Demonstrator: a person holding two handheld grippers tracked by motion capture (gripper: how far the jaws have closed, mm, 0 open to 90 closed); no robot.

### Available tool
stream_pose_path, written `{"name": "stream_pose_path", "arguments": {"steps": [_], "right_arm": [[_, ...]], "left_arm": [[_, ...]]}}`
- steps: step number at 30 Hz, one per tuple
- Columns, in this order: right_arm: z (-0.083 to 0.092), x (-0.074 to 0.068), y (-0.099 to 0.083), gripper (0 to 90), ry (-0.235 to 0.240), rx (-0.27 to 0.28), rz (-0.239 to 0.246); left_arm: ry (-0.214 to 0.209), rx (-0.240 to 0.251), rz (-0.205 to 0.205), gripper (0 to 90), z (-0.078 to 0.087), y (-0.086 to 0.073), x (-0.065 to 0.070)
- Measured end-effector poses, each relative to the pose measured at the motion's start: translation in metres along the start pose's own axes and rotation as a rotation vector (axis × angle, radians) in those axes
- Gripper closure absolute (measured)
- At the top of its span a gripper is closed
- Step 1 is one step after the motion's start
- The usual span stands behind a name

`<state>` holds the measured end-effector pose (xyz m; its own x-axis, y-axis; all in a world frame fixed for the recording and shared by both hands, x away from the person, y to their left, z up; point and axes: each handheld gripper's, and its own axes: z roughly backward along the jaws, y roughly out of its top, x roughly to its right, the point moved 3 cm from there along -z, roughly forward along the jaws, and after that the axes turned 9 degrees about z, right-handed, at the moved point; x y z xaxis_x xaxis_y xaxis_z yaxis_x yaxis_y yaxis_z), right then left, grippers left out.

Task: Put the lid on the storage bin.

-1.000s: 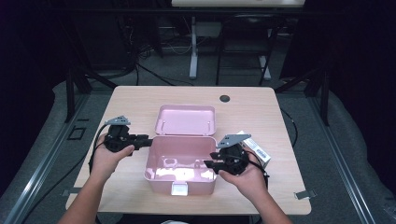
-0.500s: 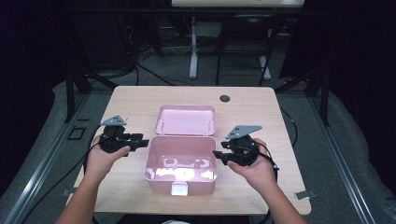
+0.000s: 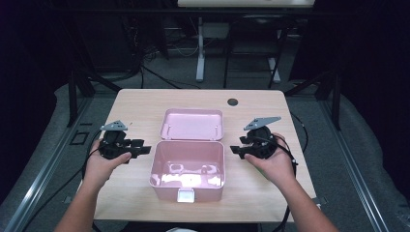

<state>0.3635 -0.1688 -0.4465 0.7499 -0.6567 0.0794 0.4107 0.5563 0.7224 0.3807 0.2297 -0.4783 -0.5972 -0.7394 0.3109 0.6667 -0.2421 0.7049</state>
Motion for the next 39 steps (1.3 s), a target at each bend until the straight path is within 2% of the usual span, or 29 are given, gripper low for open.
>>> {"name": "stream_pose_path", "arguments": {"steps": [3, 8, 12, 14, 18, 33, 39], "right_arm": [[-0.001, 0.007, 0.001, 48.1, -0.004, -0.018, 0.001], [-0.004, 0.021, 0.000, 46.8, -0.020, -0.082, 0.014], [-0.005, 0.029, -0.002, 47.2, -0.029, -0.105, 0.002], [-0.005, 0.032, -0.003, 46.9, -0.033, -0.112, -0.009], [-0.007, 0.036, -0.005, 46.7, -0.058, -0.128, 0.009], [-0.018, 0.049, -0.012, 44.1, -0.065, -0.207, -0.028], [-0.019, 0.058, -0.014, 40.2, -0.073, -0.270, -0.016]], "left_arm": [[0.015, -0.007, -0.008, 52.2, 0.000, -0.001, 0.001], [0.009, -0.006, -0.040, 54.6, -0.002, 0.002, 0.005], [0.002, -0.019, -0.058, 54.0, -0.003, 0.003, 0.009], [0.009, -0.017, -0.055, 53.4, -0.003, 0.003, 0.010], [-0.004, -0.015, -0.036, 51.9, -0.002, 0.004, 0.009], [0.045, -0.024, -0.032, 46.9, 0.003, 0.005, 0.008], [0.048, 0.002, -0.028, 46.9, 0.007, 0.006, 0.007]]}}
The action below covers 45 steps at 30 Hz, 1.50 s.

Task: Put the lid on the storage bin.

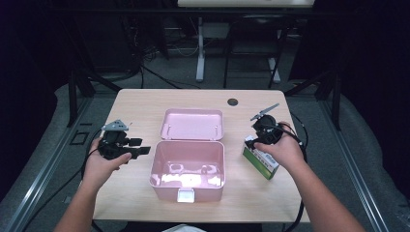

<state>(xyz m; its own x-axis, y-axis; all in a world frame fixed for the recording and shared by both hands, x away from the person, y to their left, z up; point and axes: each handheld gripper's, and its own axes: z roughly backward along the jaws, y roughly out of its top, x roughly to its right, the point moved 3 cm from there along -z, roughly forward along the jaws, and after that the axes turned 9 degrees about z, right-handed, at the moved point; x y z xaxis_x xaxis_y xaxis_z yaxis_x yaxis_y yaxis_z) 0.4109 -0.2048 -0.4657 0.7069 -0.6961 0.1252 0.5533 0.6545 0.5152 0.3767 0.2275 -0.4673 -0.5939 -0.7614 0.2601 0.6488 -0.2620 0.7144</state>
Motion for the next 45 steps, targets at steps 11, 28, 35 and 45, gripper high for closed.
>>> {"name": "stream_pose_path", "arguments": {"steps": [11, 28, 35, 45], "right_arm": [[-0.009, 0.015, -0.009, 39.2, 0.015, -0.136, -0.055], [-0.018, 0.020, -0.015, 39.5, 0.052, -0.276, -0.047], [-0.024, 0.015, -0.013, 40.9, 0.075, -0.341, -0.018], [-0.034, 0.017, -0.015, 44.1, 0.078, -0.396, -0.018]], "left_arm": [[-0.010, 0.008, 0.006, 47.1, 0.007, 0.001, -0.001], [-0.008, -0.004, 0.006, 47.1, 0.006, -0.001, -0.001], [-0.011, -0.004, 0.008, 47.7, 0.007, -0.001, -0.001], [-0.009, 0.004, 0.015, 48.0, 0.006, -0.001, -0.002]]}}
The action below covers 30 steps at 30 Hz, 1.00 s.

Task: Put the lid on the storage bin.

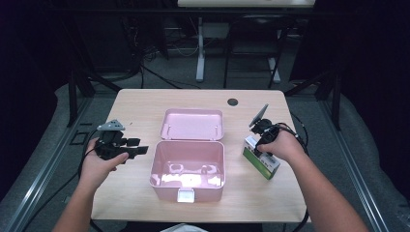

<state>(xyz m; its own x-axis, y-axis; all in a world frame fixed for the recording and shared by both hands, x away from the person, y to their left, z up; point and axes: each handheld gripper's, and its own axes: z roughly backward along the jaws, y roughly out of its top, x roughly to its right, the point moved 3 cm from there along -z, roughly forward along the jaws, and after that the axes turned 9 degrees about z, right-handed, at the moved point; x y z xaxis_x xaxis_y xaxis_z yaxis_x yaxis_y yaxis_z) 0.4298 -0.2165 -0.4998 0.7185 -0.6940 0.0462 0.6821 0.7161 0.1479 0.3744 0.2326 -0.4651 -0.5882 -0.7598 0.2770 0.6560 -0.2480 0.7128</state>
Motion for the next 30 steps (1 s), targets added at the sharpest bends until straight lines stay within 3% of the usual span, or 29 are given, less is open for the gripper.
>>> {"name": "stream_pose_path", "arguments": {"steps": [14, 27, 30], "right_arm": [[-0.007, 0.000, 0.002, 52.5, 0.018, -0.024, -0.020], [-0.017, 0.000, 0.002, 56.7, 0.032, -0.052, -0.030], [-0.017, 0.000, 0.001, 58.3, 0.033, -0.048, -0.037]], "left_arm": [[0.000, -0.014, 0.001, 48.0, 0.000, 0.000, -0.002], [-0.001, -0.001, 0.008, 48.1, 0.000, -0.001, -0.003], [0.015, 0.012, 0.009, 48.1, -0.001, -0.001, -0.003]]}}
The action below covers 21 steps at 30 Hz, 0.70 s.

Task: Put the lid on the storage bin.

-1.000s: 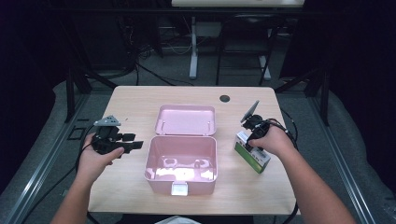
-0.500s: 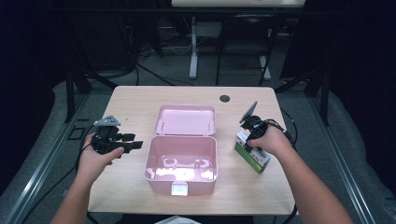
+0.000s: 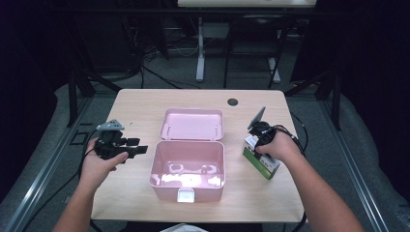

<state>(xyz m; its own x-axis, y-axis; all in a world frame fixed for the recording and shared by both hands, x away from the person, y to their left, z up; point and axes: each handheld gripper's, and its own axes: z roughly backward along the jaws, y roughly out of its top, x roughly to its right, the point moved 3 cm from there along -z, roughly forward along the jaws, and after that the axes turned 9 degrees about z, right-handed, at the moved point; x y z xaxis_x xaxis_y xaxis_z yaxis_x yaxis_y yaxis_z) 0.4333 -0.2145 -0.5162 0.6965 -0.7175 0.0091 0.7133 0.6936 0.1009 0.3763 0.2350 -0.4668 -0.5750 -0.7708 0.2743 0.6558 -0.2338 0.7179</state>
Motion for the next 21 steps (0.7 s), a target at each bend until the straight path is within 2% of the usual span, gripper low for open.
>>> {"name": "stream_pose_path", "arguments": {"steps": [9, 11, 14, 15, 21], "right_arm": [[0.0006, -0.0007, -0.0001, 60.5, 0.003, -0.001, -0.011], [0.0014, -0.0003, 0.0002, 60.8, 0.005, -0.013, -0.008], [0.0010, -0.0007, 0.0011, 61.1, 0.001, -0.013, -0.003], [0.0017, -0.0008, 0.0013, 61.1, 0.002, -0.025, -0.002], [0.0037, -0.0021, 0.0016, 61.2, 0.004, -0.024, 0.004]], "left_arm": [[-0.017, -0.014, 0.002, 48.1, -0.0006, -0.0004, -0.0006], [0.002, -0.004, 0.001, 48.1, -0.0015, -0.0006, -0.0004], [0.002, -0.005, -0.001, 48.3, -0.0015, -0.0006, -0.0007], [-0.013, -0.015, -0.005, 48.4, -0.0007, -0.0003, -0.0013], [-0.012, -0.018, 0.002, 48.4, 0.0001, -0.0005, -0.0014]]}}
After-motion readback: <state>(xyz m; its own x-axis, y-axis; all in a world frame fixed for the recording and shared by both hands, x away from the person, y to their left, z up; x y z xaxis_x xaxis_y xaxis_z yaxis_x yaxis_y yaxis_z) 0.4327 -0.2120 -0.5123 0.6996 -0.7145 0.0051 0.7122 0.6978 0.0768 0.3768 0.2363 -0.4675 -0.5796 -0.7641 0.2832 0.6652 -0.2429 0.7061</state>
